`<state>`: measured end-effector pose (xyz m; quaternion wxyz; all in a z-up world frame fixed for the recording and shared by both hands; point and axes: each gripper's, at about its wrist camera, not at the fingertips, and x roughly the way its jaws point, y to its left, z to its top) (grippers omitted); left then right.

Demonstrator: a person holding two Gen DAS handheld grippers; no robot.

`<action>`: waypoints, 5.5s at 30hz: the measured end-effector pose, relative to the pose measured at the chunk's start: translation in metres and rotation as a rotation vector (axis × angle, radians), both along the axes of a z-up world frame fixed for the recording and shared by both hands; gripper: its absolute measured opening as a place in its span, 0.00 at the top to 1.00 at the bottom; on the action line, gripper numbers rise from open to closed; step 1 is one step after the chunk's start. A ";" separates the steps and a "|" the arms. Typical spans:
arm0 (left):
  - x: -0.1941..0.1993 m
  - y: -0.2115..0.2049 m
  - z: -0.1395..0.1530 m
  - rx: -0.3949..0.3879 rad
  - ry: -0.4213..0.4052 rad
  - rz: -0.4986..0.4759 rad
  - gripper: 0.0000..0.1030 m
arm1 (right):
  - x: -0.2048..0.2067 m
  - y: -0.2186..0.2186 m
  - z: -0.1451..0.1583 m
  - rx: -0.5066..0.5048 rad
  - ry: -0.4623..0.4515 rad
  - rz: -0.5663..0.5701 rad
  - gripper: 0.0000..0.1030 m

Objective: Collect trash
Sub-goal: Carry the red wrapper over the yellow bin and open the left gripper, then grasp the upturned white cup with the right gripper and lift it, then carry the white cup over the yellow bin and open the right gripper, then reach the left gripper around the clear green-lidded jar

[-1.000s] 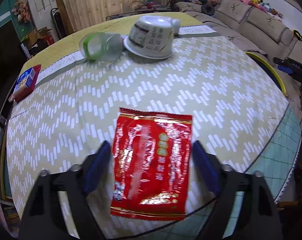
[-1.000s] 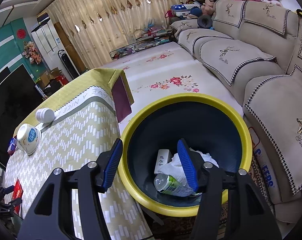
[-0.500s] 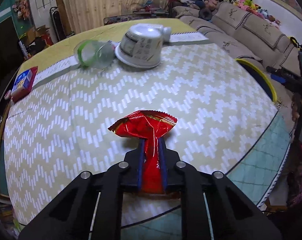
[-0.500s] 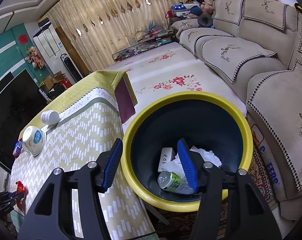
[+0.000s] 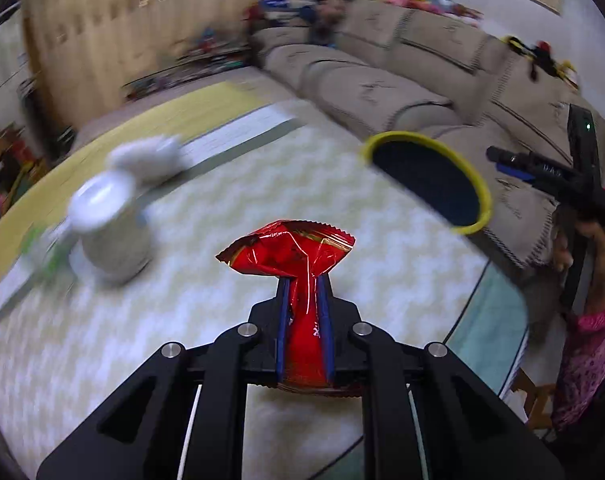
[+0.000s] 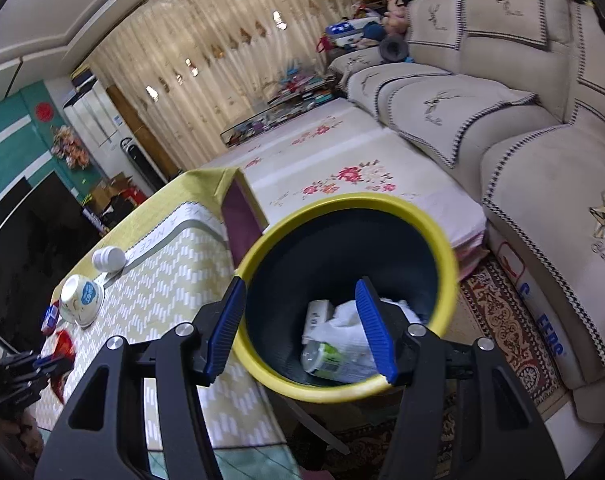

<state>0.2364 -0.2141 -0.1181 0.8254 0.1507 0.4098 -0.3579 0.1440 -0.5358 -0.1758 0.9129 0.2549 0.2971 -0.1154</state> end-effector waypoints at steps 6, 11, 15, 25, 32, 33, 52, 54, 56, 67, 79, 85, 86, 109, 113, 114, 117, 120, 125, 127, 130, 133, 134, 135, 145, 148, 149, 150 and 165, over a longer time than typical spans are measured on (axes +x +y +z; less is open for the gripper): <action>0.013 -0.099 0.015 -0.046 -0.009 -0.173 0.86 | -0.040 -0.021 0.005 -0.007 -0.007 -0.082 0.47; 0.033 -0.184 0.010 -0.042 0.004 -0.239 0.86 | -0.062 -0.029 0.007 -0.014 -0.001 -0.130 0.47; 0.049 -0.237 -0.008 -0.012 0.025 -0.250 0.84 | -0.072 -0.034 0.005 -0.008 0.004 -0.158 0.47; 0.076 -0.286 -0.053 0.035 0.065 -0.170 0.28 | -0.076 -0.028 0.007 -0.020 0.011 -0.150 0.46; 0.057 -0.205 -0.004 -0.124 0.029 -0.110 0.14 | -0.070 -0.009 0.002 -0.034 0.033 -0.125 0.44; 0.053 -0.189 0.005 -0.146 0.012 -0.094 0.13 | -0.067 -0.006 0.001 -0.042 0.041 -0.120 0.44; 0.027 0.235 0.032 -0.201 -0.348 0.628 0.05 | 0.078 0.192 0.027 -0.164 0.058 0.377 0.43; 0.032 0.251 0.024 -0.187 -0.347 0.669 0.05 | 0.098 0.223 0.034 -0.173 0.047 0.461 0.43; 0.036 0.267 0.014 -0.200 -0.323 0.703 0.05 | 0.117 0.252 0.040 -0.184 0.036 0.529 0.42; 0.034 0.247 -0.007 -0.135 -0.304 0.682 0.05 | 0.224 0.342 0.034 -0.255 0.075 0.699 0.36; 0.038 0.235 -0.016 -0.123 -0.267 0.642 0.05 | 0.257 0.355 0.007 -0.236 0.129 0.705 0.29; 0.041 0.234 -0.019 -0.130 -0.249 0.630 0.05 | 0.258 0.363 0.003 -0.275 0.116 0.712 0.28; 0.041 0.234 -0.019 -0.132 -0.246 0.631 0.05 | 0.259 0.364 0.002 -0.284 0.115 0.715 0.28; 0.047 0.235 -0.025 -0.136 -0.235 0.609 0.05 | 0.157 0.195 0.046 -0.334 0.093 0.273 0.28; 0.048 0.234 -0.025 -0.135 -0.224 0.605 0.05 | 0.141 0.134 0.026 -0.291 0.165 0.116 0.28; 0.048 0.234 -0.026 -0.136 -0.221 0.605 0.05 | 0.138 0.121 0.022 -0.285 0.180 0.086 0.28; 0.050 0.235 -0.027 -0.139 -0.212 0.604 0.05 | 0.133 0.089 0.006 -0.271 0.235 -0.006 0.28; 0.052 0.235 -0.027 -0.138 -0.204 0.600 0.05 | 0.127 0.069 -0.005 -0.228 0.258 -0.069 0.27; 0.055 0.236 -0.029 -0.140 -0.188 0.598 0.05 | 0.116 0.071 -0.008 -0.193 0.214 -0.080 0.27; 0.055 0.236 -0.029 -0.140 -0.187 0.599 0.05 | 0.115 0.080 -0.003 -0.186 0.183 -0.064 0.27; 0.056 0.236 -0.030 -0.141 -0.185 0.595 0.05 | 0.117 0.109 0.007 -0.207 0.107 -0.018 0.26; 0.056 0.234 -0.030 -0.138 -0.180 0.588 0.05 | 0.120 0.138 0.014 -0.244 0.055 0.024 0.26; 0.056 0.232 -0.030 -0.133 -0.173 0.585 0.05 | 0.121 0.145 0.015 -0.259 0.047 0.033 0.26; 0.058 0.230 -0.029 -0.132 -0.153 0.575 0.05 | 0.122 0.153 0.015 -0.282 0.038 0.041 0.26; 0.095 0.208 -0.009 -0.074 -0.165 0.427 0.05 | 0.128 0.174 0.010 -0.299 0.001 0.105 0.26; 0.118 0.207 -0.010 -0.076 -0.151 0.361 0.05 | 0.129 0.174 0.009 -0.289 0.005 0.110 0.26; 0.124 0.208 -0.011 -0.079 -0.149 0.348 0.05 | 0.129 0.174 0.009 -0.288 0.005 0.111 0.26; 0.130 0.207 -0.012 -0.078 -0.146 0.333 0.05 | 0.129 0.173 0.009 -0.288 0.007 0.113 0.26; 0.183 0.186 -0.038 -0.011 -0.122 0.198 0.05 | 0.134 0.170 0.004 -0.256 0.038 0.126 0.26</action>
